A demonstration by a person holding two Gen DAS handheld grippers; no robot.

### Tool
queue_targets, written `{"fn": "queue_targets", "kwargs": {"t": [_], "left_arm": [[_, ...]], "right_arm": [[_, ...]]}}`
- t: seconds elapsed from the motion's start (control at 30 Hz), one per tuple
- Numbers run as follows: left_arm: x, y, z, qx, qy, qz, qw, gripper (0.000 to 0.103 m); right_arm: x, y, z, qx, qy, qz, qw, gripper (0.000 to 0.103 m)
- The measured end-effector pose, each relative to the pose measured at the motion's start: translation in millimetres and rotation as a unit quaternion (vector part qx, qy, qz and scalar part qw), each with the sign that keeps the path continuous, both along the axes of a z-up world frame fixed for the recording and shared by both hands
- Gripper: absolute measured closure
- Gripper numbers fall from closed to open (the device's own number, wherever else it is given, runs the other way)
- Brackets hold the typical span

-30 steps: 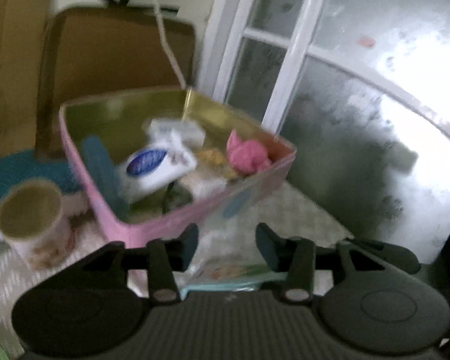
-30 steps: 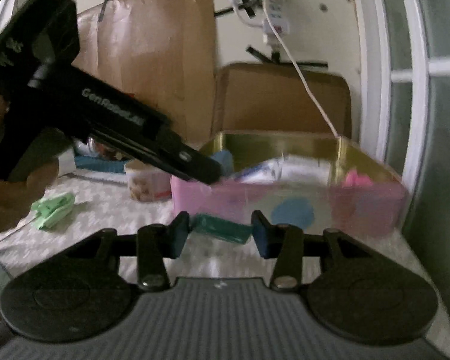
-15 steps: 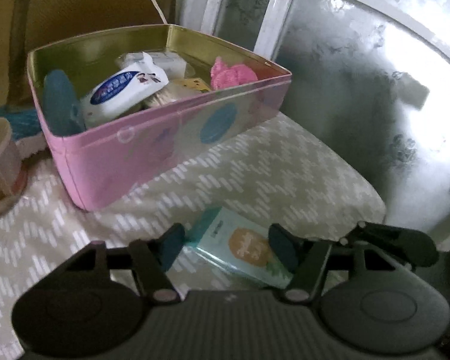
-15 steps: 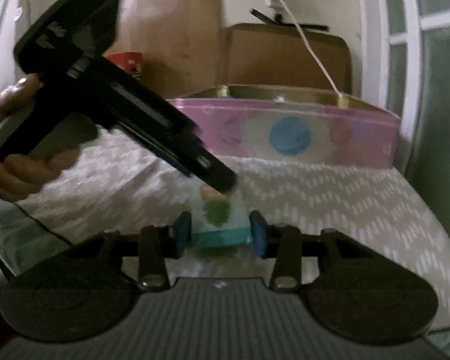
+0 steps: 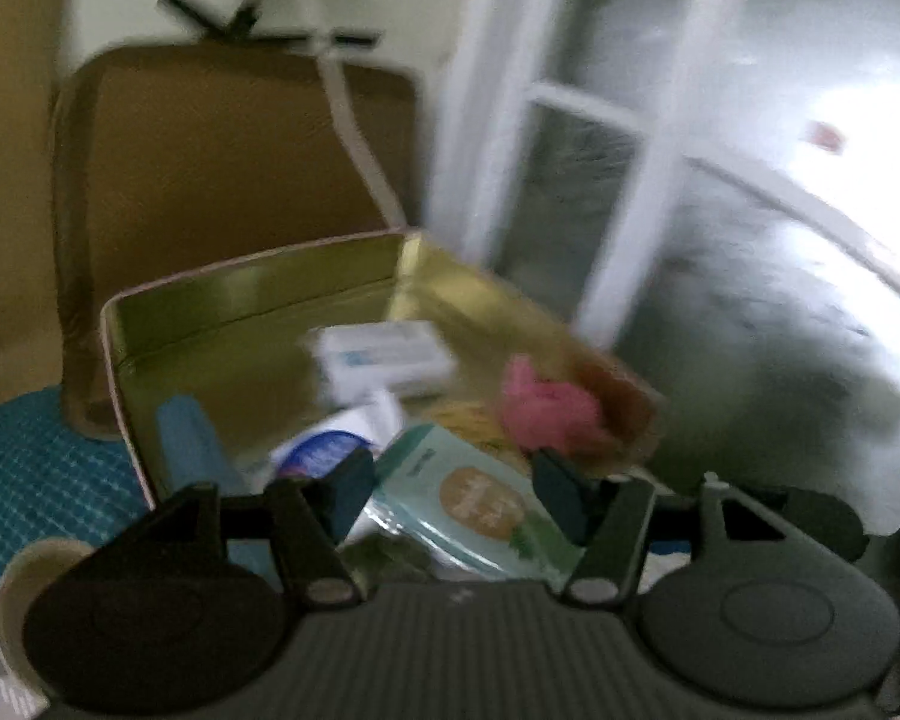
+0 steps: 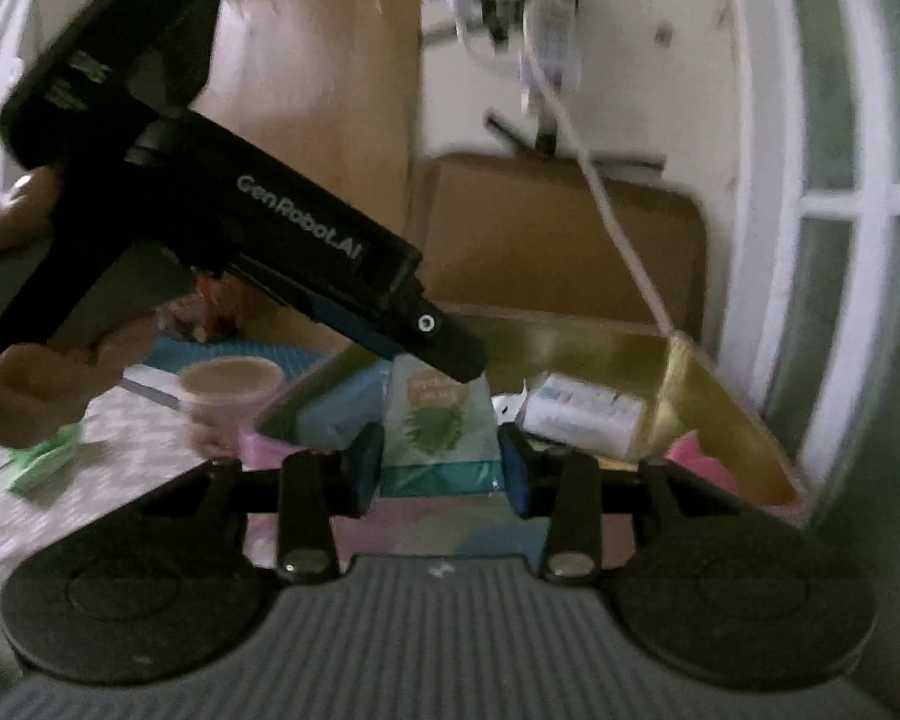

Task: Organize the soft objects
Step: 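Carry the teal box with the right gripper into the tin and release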

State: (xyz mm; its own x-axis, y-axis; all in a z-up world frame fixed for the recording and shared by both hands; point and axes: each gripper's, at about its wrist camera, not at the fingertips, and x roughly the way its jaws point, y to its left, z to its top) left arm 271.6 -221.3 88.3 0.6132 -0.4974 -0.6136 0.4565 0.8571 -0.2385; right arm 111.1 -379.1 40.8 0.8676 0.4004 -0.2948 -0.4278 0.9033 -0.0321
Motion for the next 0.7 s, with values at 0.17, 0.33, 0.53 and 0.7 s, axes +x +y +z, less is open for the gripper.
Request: {"fn": "queue_targets", "kwargs": {"t": [0.17,0.33,0.53,0.7], "left_arm": [[45,10,-14,0.003,0.022,0.068,0.9975,0.044],[25,29,0,-0.019,-0.005,0.085,0.9962,0.042],[-34,29,12,0.032,-0.061,0.082,0.9943,0.039],[-96,19,10,0.077,-0.107,0.07,0.9888,0.035]], "right_arm": [[100,10,-1,-0.041,0.106,0.004,0.993,0.056],[130,25,0,-0.098,0.058,-0.071,0.991,0.048],[89,-1,16,-0.002,0.047,-0.082,0.996,0.048],[26,-17,11,0.077,0.048,-0.101,0.991,0.048]]}}
